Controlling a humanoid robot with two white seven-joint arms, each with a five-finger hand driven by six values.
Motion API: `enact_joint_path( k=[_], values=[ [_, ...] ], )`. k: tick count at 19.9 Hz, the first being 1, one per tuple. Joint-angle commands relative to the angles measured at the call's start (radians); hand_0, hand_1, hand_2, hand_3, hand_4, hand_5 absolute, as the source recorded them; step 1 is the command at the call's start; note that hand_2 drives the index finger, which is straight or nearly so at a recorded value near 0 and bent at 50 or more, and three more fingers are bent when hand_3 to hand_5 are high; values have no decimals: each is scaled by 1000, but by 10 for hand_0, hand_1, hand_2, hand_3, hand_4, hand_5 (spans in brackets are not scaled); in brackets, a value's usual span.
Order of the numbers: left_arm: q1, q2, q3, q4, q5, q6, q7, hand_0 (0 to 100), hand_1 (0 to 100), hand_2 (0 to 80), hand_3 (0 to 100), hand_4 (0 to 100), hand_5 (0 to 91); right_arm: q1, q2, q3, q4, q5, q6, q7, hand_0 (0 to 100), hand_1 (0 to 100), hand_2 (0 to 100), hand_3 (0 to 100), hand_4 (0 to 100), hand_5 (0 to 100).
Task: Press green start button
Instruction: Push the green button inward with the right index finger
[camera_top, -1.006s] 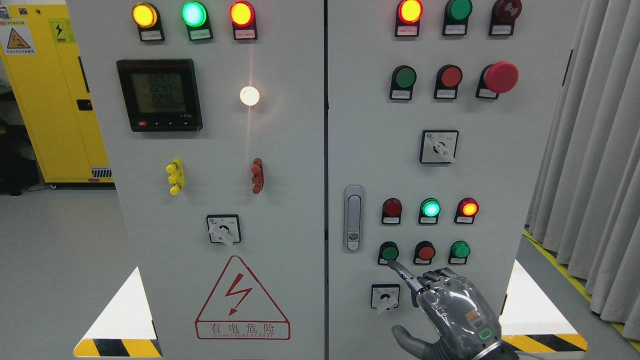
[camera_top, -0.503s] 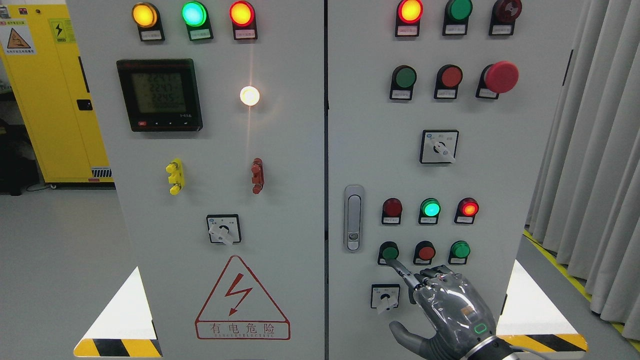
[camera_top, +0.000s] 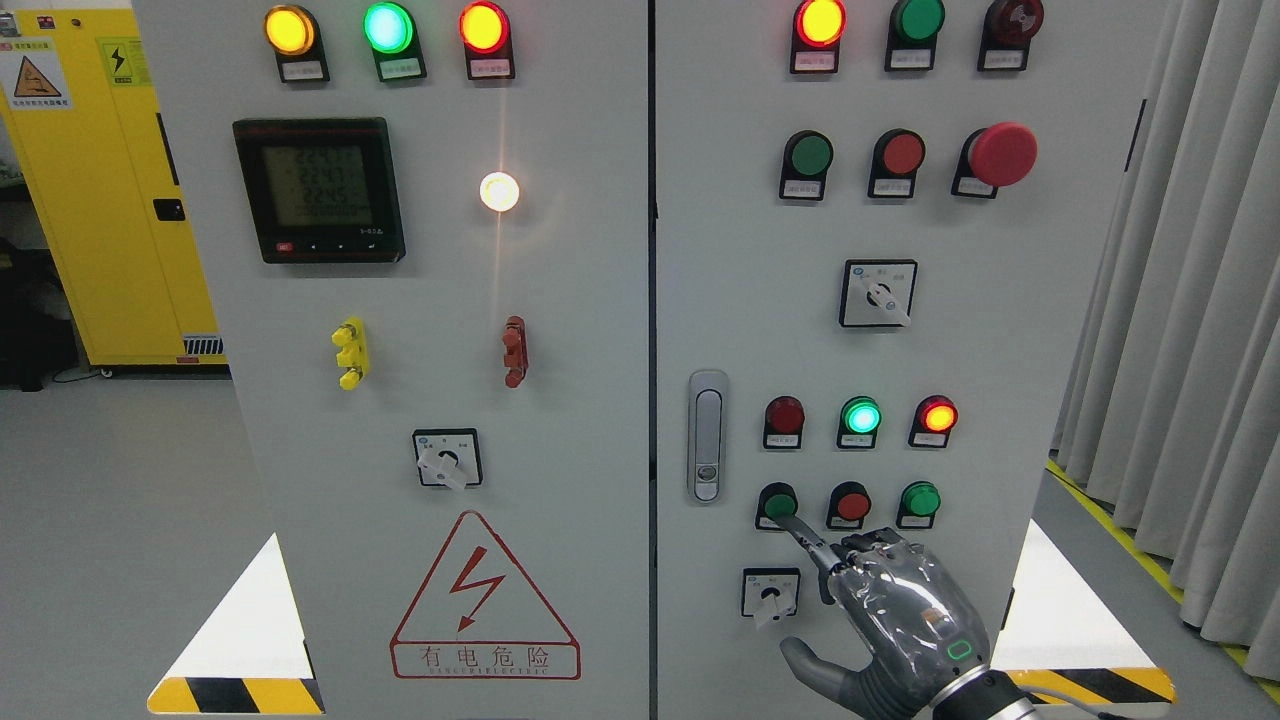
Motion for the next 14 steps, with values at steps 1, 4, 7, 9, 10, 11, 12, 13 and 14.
enact_joint_path(
  k=[1,4,7,9,10,11,12,13,14],
  values=[
    [-34,0,0,-28,0,0,-1,120,556,0,0,0,0,-11,2,-4,19,-2,1,-1,318,595,0,684,632,406],
    [-34,0,0,-28,0,0,-1,120,556,0,0,0,0,-13,2,-4,27,-2,1,-1,320,595,0,684,632,404],
    [-34,0,0,-28,0,0,-1,120,556,0,0,0,0,-16,2,-4,46,-2,1,-1,320,595,0,684,633,403],
    [-34,0,0,-28,0,0,-1,120,556,0,0,0,0,-22,2,-4,63,-2,1,-3,321,595,0,684,633,403],
    [-34,0,0,-28,0,0,-1,120,556,0,0,0,0,-22,2,-4,63,-2,1,-1,322,595,0,684,633,403],
    [-34,0,0,-28,0,0,-1,120,556,0,0,0,0,-22,2,-4,63,-2,1,-3,322,595,0,684,633,402],
    [-34,0,0,-28,0,0,-1,120,556,0,0,0,0,-22,2,-4,63,-4,1,-3,322,595,0,684,633,402],
    [-34,0,0,-28,0,0,-1,120,556,0,0,0,0,-22,2,-4,63,-4,1,-3,322,595,0,684,633,402],
    [-34,0,0,-28,0,0,-1,120,556,0,0,0,0,-22,4,-4,60,-4,1,-3,323,595,0,684,633,402]
  ],
)
